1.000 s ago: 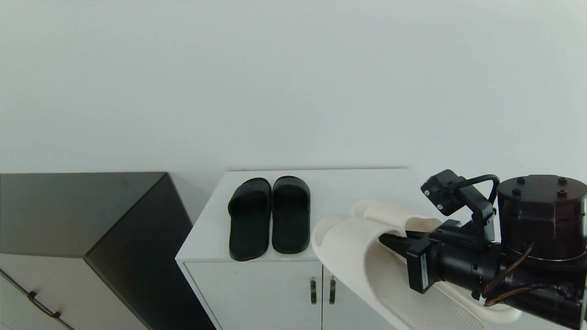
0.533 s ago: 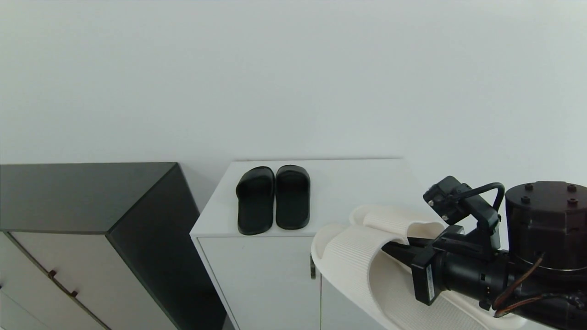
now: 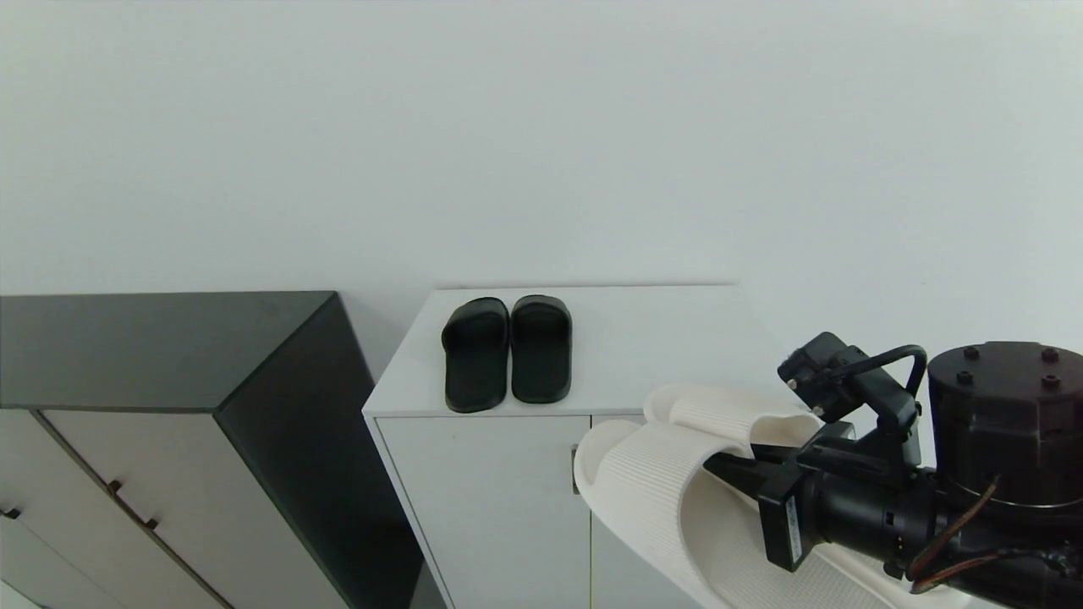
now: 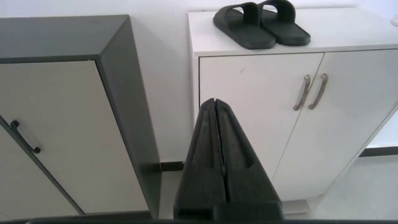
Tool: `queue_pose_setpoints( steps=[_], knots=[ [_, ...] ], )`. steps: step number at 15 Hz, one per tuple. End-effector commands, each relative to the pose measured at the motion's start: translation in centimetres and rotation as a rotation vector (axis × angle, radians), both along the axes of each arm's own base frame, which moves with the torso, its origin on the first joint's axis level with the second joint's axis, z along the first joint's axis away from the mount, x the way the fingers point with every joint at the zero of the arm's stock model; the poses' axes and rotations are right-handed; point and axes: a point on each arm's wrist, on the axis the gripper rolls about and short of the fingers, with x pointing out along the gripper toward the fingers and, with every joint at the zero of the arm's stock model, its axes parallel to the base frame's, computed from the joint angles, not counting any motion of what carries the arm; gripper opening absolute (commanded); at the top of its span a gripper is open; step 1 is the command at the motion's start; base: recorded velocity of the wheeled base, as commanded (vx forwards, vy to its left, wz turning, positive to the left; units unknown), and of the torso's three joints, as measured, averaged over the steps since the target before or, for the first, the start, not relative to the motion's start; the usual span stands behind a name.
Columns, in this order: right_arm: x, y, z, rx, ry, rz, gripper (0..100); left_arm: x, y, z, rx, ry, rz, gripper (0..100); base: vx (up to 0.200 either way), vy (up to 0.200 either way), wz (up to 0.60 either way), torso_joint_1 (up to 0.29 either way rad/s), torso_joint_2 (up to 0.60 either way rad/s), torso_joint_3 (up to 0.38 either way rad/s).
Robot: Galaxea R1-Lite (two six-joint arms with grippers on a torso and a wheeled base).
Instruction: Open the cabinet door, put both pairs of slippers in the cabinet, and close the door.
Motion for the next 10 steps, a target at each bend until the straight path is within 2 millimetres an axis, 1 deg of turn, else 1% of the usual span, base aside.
queue_pose_setpoints(
  steps=[1,2,4,7,10],
  knots=[
    [0.08,0.08,-0.24,-0.007,0.006,0.0,0,0.0,0.0,0.0,0.0,0.0,-0.001,0,0.0,0.0,0.0,0.0,0.0,0.0],
    [0.07,0.07,-0.28,-0.008,0.008,0.0,0,0.0,0.0,0.0,0.0,0.0,-0.001,0,0.0,0.0,0.0,0.0,0.0,0.0],
    [0.07,0.07,-0.28,-0.008,0.008,0.0,0,0.0,0.0,0.0,0.0,0.0,-0.001,0,0.0,0.0,0.0,-0.105,0.26,0.144],
    [0.07,0.07,-0.28,-0.008,0.007,-0.002,0,0.0,0.0,0.0,0.0,0.0,-0.001,0,0.0,0.0,0.0,-0.162,0.38,0.209],
    [0.02,0.01,-0.44,-0.014,0.011,-0.001,0,0.0,0.0,0.0,0.0,0.0,-0.001,0,0.0,0.0,0.0,-0.214,0.5,0.286]
  ],
)
